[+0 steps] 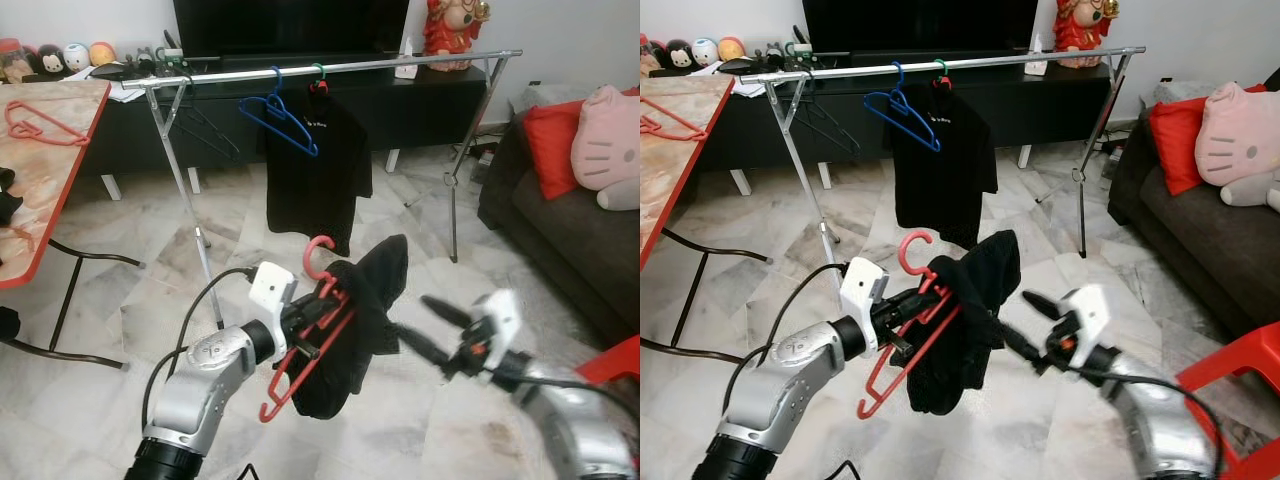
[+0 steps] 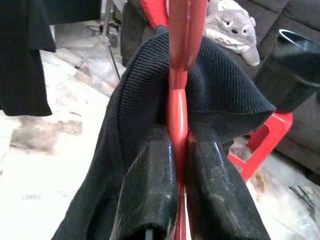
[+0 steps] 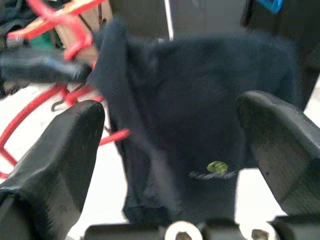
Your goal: Hang hanger
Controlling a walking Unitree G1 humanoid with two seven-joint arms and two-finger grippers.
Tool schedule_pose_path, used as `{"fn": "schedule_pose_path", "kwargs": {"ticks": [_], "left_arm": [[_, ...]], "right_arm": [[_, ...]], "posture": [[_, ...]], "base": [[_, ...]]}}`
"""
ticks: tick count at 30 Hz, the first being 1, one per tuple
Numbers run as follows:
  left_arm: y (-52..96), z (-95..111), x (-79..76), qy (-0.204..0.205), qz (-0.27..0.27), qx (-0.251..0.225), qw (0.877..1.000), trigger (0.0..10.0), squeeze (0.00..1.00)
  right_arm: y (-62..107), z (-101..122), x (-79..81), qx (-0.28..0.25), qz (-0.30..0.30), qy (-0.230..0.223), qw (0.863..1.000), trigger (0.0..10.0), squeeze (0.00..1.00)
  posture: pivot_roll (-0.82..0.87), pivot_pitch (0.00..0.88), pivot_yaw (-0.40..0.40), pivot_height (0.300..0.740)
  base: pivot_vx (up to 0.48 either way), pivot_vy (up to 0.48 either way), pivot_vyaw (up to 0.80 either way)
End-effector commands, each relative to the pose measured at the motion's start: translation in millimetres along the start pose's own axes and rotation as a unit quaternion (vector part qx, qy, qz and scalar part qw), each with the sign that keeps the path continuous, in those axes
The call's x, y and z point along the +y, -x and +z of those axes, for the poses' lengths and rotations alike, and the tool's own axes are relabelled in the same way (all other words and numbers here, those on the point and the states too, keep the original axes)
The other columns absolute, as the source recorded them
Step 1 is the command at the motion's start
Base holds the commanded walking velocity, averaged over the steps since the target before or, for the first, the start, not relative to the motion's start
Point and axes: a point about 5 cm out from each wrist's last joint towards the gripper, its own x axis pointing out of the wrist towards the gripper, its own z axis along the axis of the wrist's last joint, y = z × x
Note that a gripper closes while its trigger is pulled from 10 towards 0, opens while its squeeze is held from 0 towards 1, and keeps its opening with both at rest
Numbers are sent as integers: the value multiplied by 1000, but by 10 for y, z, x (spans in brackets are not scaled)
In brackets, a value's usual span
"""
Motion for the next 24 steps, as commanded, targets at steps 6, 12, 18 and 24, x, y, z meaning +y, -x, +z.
{"fn": "schedule_pose_path", "kwargs": {"ticks": [6, 12, 18, 24], "left_arm": [[42, -1, -85, -24, -49, 5, 999, 10000, 0], [129, -42, -148, -45, -106, 29, 993, 10000, 0], [150, -74, -231, -67, -169, 56, 982, 10000, 0], [127, -60, -333, -66, -211, 61, 973, 10000, 0]], "right_arm": [[19, 376, -83, -26, 40, 35, 998, 10000, 0], [-88, 473, -128, 45, 130, 85, 987, 10000, 0], [-249, 701, -272, 118, 201, 135, 963, 10000, 0], [-284, 713, -271, 197, 281, 159, 925, 10000, 0]], "posture": [[22, 0, -59, 716], [24, 0, -58, 716], [32, 0, -71, 716], [34, 0, -72, 716]], "base": [[0, 0, 0], [0, 0, 0], [0, 0, 0], [0, 0, 0]]}}
